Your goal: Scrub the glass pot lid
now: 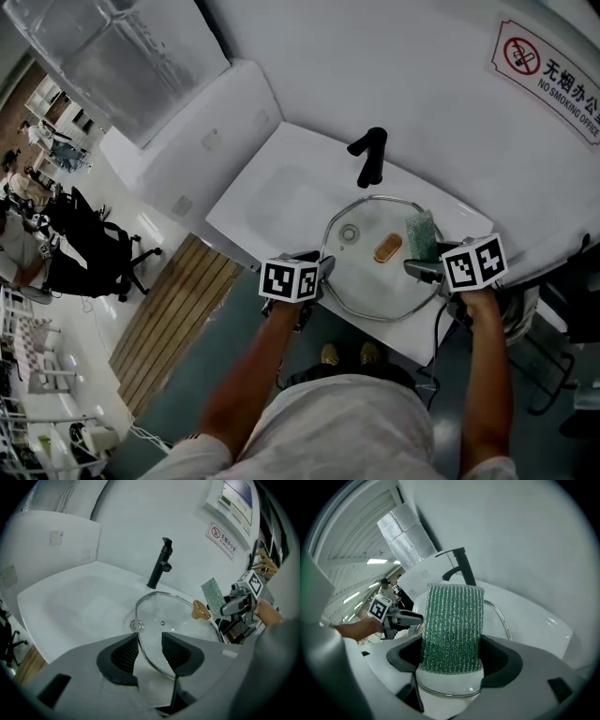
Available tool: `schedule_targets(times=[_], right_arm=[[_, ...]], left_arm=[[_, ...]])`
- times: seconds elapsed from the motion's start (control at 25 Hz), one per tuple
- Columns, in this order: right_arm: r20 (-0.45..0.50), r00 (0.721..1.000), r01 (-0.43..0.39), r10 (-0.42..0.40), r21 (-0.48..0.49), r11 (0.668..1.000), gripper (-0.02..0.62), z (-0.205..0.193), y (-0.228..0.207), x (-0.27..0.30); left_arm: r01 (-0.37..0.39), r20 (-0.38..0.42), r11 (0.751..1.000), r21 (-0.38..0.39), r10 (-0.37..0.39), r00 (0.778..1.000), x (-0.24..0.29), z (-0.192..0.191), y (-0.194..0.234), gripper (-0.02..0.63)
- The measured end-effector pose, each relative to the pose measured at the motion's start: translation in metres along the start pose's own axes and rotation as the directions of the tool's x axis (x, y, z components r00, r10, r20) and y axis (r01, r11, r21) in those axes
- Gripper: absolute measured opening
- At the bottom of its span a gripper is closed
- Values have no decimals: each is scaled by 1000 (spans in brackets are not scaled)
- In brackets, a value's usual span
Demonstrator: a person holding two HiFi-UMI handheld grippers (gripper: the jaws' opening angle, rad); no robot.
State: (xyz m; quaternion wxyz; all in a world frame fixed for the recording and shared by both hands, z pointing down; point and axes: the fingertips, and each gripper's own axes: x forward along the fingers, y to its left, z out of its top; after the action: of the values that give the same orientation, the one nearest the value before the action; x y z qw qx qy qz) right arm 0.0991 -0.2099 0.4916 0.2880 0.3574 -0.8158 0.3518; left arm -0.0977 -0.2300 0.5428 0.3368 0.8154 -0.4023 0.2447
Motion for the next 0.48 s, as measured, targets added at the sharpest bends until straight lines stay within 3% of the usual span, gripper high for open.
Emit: schedule_targets(times=[0.24,0.48], right_arm=[[8,994,111,-112,-215,970,348,5,44,-13],[-13,977,192,-215,-398,897,348,-5,84,-3]], left_arm=[[-6,2,1000,-1,6,1000,0,0,0,166],[-12,2,1000,-2,12,1000,-1,-1,0,166]])
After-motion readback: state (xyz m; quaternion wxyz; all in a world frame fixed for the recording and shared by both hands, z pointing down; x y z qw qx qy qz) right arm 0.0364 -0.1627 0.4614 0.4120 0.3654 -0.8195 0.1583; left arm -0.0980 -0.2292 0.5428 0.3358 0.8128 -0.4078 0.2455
